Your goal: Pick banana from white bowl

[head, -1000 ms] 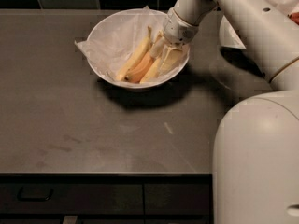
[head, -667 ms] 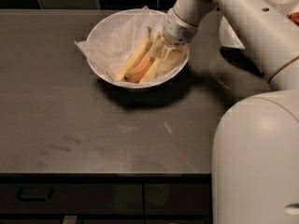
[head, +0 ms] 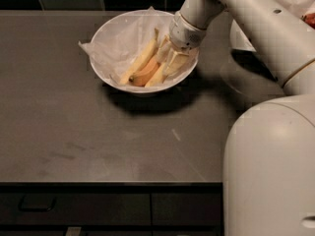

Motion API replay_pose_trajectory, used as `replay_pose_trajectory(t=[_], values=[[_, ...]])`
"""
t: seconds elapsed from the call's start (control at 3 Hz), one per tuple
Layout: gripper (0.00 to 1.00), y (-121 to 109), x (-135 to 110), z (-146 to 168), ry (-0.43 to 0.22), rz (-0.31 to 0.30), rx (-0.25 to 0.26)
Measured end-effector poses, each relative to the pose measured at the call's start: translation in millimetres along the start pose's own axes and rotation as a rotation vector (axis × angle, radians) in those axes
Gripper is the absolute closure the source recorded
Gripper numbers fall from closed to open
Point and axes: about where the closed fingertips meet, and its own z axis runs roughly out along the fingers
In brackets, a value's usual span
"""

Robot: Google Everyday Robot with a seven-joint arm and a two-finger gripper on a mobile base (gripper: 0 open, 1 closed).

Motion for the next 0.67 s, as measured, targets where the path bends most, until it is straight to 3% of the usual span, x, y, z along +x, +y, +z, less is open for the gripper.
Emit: replay_pose_trajectory(t=[0.33,0.67], values=[[0.86,2.6,-1.2,0.6,0.024,0.005,0.012],[1.0,2.5,-2.7,-2.5,0.027,0.006,0.014]])
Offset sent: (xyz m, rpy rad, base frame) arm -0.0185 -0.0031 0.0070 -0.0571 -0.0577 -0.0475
